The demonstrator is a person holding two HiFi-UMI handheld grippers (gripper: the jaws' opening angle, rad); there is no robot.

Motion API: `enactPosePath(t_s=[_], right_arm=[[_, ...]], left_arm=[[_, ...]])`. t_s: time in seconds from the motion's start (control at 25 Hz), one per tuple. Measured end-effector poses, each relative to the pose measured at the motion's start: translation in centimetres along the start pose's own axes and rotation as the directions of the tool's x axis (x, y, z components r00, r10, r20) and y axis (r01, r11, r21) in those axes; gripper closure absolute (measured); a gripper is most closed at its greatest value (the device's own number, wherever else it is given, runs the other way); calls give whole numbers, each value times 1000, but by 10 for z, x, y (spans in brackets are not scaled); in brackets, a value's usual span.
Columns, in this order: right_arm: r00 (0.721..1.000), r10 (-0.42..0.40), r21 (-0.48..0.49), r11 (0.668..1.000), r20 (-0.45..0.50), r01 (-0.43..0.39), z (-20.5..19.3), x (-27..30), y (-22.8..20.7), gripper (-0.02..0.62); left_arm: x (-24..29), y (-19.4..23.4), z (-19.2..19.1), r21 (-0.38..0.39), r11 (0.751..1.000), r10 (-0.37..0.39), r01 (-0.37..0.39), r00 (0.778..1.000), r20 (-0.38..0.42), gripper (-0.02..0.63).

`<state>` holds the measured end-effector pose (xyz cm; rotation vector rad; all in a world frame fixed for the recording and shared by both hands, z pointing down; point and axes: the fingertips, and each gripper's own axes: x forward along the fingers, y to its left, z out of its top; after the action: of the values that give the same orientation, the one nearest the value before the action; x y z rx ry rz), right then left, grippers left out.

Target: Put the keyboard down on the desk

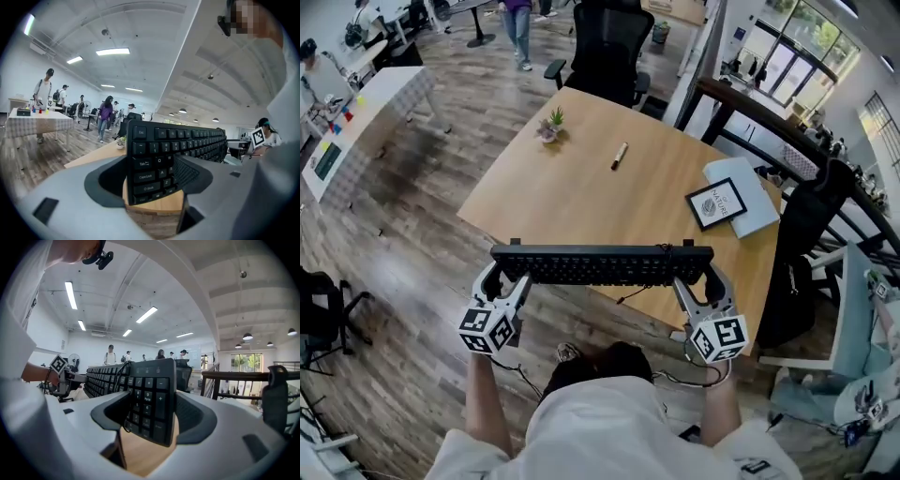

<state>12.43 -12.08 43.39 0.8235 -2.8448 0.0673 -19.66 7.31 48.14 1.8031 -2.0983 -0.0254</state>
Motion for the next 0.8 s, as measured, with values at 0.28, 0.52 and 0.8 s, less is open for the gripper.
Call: enactPosePath(t_s=[0.28,0.52,0.8], right_arm=[[990,-99,39,994,-98,103,-24,17,0,307],[984,-103,44,993,-147,111,-37,77,-18,310],[982,-76,83,992,-174,91,-40,140,-49,327]], left_arm=[[57,30,-21,-43,993,-114,110,989,-97,301],[115,66,-33,-95,990,-121,108,981,-153,301],[176,93,-22,-109,990,-114,93,970,-214,301]])
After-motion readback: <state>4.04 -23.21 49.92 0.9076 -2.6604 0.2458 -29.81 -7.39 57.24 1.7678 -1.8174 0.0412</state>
